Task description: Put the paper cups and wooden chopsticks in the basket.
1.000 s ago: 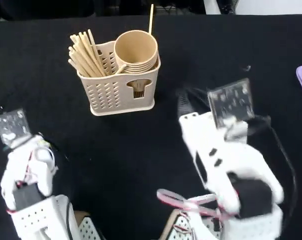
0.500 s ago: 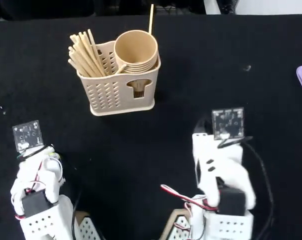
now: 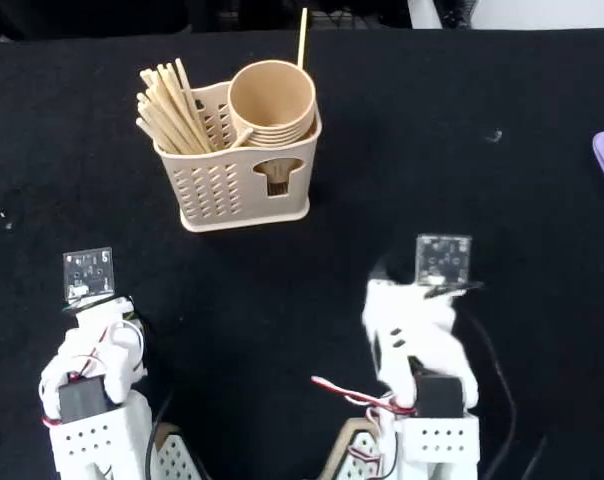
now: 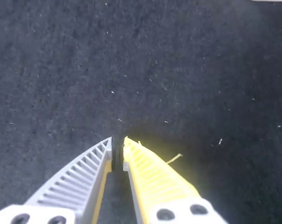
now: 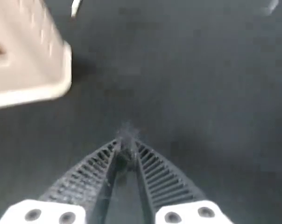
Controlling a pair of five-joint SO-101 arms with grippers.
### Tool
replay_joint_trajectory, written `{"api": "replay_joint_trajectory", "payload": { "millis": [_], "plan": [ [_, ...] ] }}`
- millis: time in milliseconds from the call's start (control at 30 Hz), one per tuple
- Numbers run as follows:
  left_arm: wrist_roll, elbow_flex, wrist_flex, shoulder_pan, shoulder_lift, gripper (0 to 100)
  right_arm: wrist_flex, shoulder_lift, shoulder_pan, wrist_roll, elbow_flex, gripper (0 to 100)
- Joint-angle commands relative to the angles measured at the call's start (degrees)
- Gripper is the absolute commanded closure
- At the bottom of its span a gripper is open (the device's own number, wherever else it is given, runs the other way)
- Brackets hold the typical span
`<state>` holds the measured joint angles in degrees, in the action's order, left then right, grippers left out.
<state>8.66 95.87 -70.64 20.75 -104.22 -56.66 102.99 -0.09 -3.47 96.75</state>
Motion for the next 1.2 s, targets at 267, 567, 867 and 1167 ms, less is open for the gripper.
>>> {"api": "replay_joint_trajectory", "payload": {
  "millis": [267, 567, 867, 1167],
  "plan": [
    [0.3, 1.5, -0.1, -1.0, -0.4, 95, -18.1, 5.5, -1.8, -0.3, -0.2, 98.6],
    [0.3, 1.5, -0.1, -1.3, -0.4, 95, -18.1, 5.5, -1.8, -0.3, -0.2, 98.6],
    [0.3, 1.5, -0.1, -0.9, -0.4, 95, -18.1, 5.5, -1.8, -0.3, -0.2, 98.6],
    [0.3, 1.5, -0.1, -0.9, -0.4, 95, -18.1, 5.5, -1.8, -0.3, -0.2, 98.6]
  ]
}}
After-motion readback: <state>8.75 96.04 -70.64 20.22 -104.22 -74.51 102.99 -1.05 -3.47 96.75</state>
